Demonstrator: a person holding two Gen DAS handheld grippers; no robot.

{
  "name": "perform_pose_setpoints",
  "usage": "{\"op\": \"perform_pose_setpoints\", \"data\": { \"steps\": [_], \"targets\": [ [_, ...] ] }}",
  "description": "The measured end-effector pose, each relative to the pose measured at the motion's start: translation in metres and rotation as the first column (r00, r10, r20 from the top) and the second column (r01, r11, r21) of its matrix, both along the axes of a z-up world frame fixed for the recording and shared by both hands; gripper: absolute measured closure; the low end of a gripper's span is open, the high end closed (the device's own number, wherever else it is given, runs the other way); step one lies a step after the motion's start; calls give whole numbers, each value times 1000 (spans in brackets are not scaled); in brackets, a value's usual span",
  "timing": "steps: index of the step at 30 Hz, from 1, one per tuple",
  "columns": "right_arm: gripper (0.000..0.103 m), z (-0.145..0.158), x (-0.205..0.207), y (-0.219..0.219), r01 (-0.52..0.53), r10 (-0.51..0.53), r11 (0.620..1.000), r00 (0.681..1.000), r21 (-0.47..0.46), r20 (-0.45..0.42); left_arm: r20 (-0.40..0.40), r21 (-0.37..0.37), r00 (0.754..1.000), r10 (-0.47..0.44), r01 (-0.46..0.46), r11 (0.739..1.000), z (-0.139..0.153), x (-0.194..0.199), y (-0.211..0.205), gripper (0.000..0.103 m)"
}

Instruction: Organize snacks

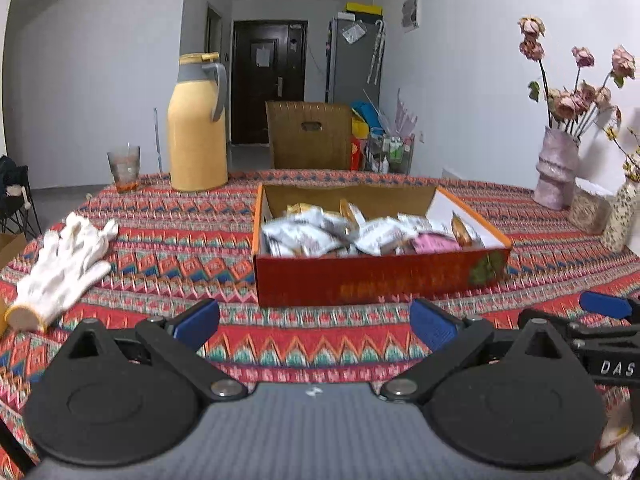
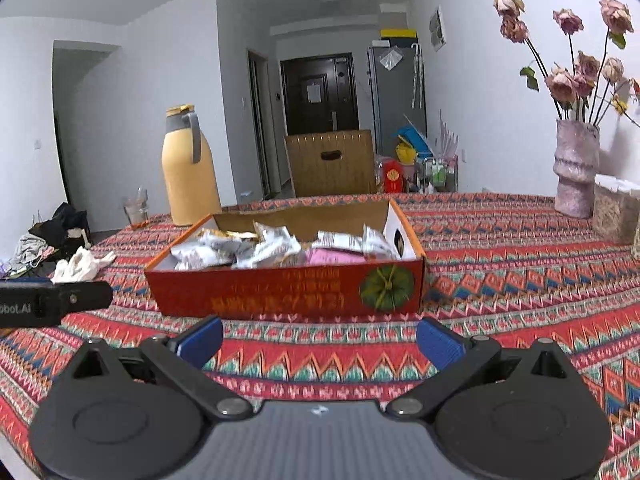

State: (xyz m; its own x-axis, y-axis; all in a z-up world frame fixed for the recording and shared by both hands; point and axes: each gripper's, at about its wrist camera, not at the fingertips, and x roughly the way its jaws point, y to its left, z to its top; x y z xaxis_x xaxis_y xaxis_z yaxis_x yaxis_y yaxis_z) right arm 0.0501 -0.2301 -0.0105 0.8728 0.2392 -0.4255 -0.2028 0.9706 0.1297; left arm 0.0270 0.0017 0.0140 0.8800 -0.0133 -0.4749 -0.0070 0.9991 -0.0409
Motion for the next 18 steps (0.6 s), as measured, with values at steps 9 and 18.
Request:
{"op": "perform_pose_setpoints", "data": {
  "steps": [9, 18],
  "targets": [
    [0, -13, -10, -4, 10, -10, 1000, 999, 3, -49, -42, -13, 999, -10, 10, 1000, -14, -11, 1, 0],
    [0, -16, -9, -4, 11, -11, 1000, 998, 2, -61, -54, -11, 998, -17, 17, 1000, -17, -12, -1, 0]
  ]
}}
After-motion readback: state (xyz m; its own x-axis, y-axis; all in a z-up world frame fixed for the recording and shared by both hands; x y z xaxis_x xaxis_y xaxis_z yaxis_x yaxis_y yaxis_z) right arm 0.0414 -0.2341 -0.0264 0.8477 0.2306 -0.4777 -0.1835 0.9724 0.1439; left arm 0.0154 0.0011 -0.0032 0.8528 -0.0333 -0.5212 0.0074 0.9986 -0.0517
